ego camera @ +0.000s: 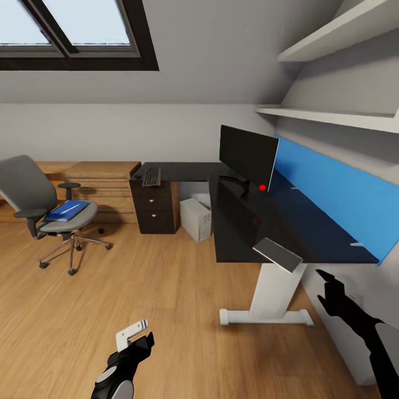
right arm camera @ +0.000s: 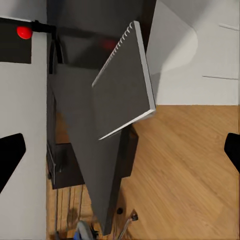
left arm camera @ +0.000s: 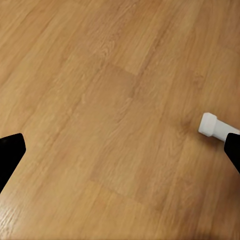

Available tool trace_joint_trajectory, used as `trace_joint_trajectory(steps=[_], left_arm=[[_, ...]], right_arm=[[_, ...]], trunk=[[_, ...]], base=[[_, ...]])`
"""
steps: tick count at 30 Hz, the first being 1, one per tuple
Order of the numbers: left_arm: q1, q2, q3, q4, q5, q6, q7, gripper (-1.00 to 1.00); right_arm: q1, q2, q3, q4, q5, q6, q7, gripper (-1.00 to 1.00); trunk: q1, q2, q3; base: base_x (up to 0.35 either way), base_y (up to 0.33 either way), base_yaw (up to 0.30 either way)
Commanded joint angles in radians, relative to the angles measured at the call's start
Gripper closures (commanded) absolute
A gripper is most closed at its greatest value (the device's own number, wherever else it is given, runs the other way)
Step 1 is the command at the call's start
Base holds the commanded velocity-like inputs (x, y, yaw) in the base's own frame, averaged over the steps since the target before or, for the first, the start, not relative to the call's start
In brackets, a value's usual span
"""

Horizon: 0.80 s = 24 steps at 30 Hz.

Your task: In the bedroom, organize the workspace by keeping the computer under the desk, ensuring the monitor is on the desk, placing the keyboard on the desk next to the monitor, placing the mouse on the desk next to the keyboard, moving the folder from the swivel chair onto the desk next to the mouse, stacking the notebook on top of the folder with the pen on top of the notebook, and positioning the swivel chair next to the desk.

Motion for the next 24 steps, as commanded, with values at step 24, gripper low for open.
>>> trace_joint_trajectory(steps=[24], left_arm=[[-0.001,0.001,-0.004,-0.001,0.0,0.003,0.003,-1.0]], right_arm=[[0.06,-0.022,-0.001,0.094,0.185,0.059,0.64,-1.0]], trunk=[[0.092,-0.169,-0.076]], base=[[0.0,0.0,0.0]])
